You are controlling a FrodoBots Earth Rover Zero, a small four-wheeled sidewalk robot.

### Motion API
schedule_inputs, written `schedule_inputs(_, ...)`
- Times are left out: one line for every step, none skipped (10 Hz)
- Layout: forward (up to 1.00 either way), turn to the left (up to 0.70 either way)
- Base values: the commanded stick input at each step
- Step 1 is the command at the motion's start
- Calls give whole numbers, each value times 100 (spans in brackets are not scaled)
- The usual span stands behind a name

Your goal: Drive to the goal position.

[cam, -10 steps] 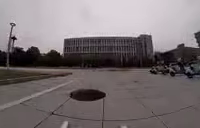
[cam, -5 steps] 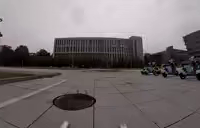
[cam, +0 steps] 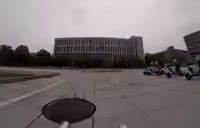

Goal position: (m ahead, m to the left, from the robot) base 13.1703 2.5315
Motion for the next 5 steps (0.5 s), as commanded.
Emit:
schedule_inputs(70, 2)
schedule_inputs(70, 3)
schedule_inputs(70, 2)
schedule_inputs(70, 3)
schedule_inputs(70, 3)
